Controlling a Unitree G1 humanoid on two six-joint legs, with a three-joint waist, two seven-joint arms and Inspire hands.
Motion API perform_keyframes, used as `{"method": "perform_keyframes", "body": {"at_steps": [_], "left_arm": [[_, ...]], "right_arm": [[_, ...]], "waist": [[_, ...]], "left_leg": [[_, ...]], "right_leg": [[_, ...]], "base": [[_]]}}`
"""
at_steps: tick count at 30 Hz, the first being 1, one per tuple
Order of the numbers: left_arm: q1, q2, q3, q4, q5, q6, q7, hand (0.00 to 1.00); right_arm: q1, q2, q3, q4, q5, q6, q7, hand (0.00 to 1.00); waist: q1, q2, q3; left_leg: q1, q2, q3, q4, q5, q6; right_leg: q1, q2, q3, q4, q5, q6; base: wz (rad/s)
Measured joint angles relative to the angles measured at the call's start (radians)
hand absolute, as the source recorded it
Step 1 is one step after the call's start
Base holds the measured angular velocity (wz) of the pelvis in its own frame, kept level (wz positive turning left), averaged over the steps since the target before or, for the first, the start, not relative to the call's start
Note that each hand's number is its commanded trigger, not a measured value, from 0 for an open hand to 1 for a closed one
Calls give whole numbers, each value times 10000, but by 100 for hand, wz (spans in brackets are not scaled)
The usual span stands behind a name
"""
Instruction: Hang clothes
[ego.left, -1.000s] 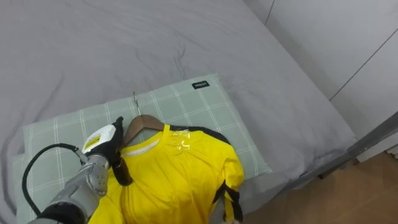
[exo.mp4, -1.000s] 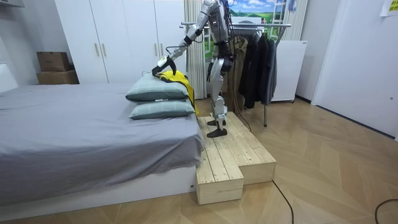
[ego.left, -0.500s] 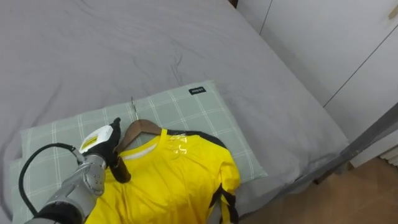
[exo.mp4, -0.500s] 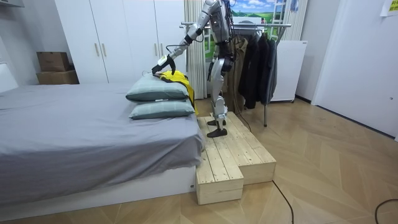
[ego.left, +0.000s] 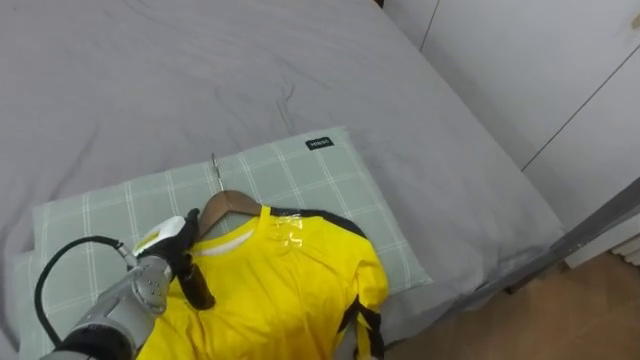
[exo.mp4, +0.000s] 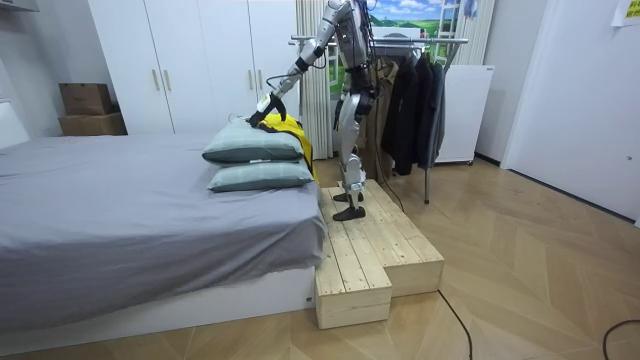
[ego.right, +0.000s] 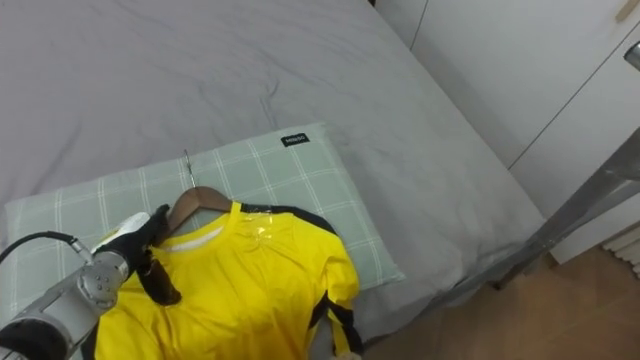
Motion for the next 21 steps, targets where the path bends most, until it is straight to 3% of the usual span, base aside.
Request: {"method": "perform_keyframes", "body": {"at_steps": [19, 20, 21], "left_arm": [[51, -4, -6, 288, 0, 217, -1013, 0], [51, -4, -6, 289, 0, 220, -1015, 19], [51, -4, -5, 290, 0, 239, -1019, 30]], "right_arm": [[-9, 14, -39, 10, -102, 157, -177, 0], [-10, 15, -40, 10, -102, 167, -178, 0], [-12, 15, -46, 9, -102, 196, -179, 0]], "waist": [[3, 91, -1], [3, 91, -1], [4, 90, -1]], "left_leg": [[118, -3, 8, 17, 25, -41], [118, -4, 10, 17, 26, -41], [118, -6, 15, 17, 26, -41]], "right_leg": [[119, 29, -2, -3, 19, -30], [120, 29, -2, -9, 19, -30], [136, 28, -3, -47, 18, -29]], "base": [[0], [0], [0]]}}
